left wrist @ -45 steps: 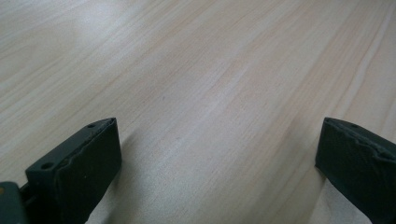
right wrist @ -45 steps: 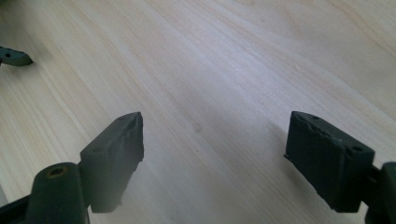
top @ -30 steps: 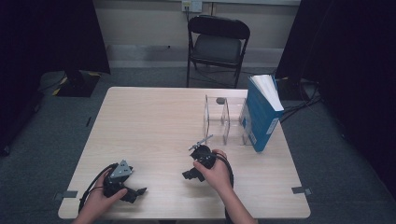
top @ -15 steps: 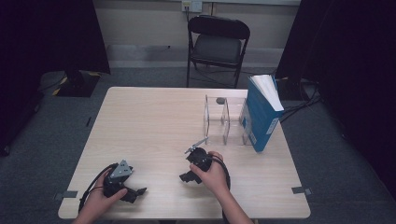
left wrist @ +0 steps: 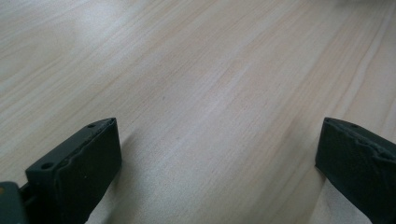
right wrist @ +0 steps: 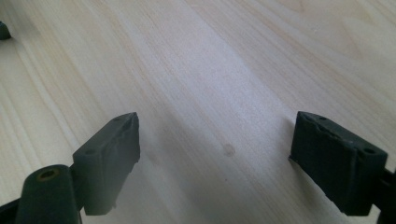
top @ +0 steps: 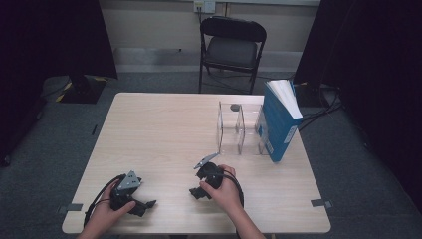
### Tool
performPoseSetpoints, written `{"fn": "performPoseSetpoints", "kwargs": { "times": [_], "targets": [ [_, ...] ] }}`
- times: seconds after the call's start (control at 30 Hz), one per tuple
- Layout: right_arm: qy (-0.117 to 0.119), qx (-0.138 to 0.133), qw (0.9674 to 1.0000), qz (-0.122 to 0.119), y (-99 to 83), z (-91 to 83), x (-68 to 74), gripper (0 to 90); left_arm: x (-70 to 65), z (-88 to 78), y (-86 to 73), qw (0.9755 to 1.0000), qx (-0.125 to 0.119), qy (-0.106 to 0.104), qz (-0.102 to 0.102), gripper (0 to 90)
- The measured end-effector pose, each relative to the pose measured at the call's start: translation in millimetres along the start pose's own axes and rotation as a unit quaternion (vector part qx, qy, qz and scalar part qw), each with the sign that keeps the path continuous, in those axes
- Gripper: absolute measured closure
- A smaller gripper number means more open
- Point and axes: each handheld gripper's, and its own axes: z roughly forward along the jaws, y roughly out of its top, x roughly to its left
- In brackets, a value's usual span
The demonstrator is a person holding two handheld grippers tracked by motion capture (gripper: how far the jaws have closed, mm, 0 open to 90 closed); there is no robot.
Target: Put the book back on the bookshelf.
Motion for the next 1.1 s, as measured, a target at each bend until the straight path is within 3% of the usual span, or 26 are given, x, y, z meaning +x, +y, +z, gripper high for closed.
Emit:
{"fn": "performPoseSetpoints", "kwargs": {
  "times": [0.2,0.47,0.57,0.67,1.1],
  "targets": [
    [-0.023,-0.013,0.9991,-0.034,-6.5,2.0,7.1,13.3,0.1,0.0,0.0,1.0000,-0.001,0.001,0.001,0.0],
    [-0.027,-0.039,0.9986,-0.024,-13.0,2.5,8.4,12.8,0.2,-0.1,0.0,1.0000,0.000,0.001,0.002,0.0],
    [-0.028,-0.072,0.9966,-0.028,-18.9,4.5,7.5,12.6,-0.1,0.1,-0.1,1.0000,-0.001,0.000,-0.001,0.0],
    [-0.027,-0.116,0.9926,-0.023,-29.3,6.7,7.5,12.7,0.3,-0.2,0.1,1.0000,0.000,0.002,0.003,0.0],
    [-0.026,-0.117,0.9925,-0.028,-29.8,6.6,7.3,12.6,0.3,-0.1,0.1,1.0000,0.000,0.001,0.003,0.0]
  ]
}}
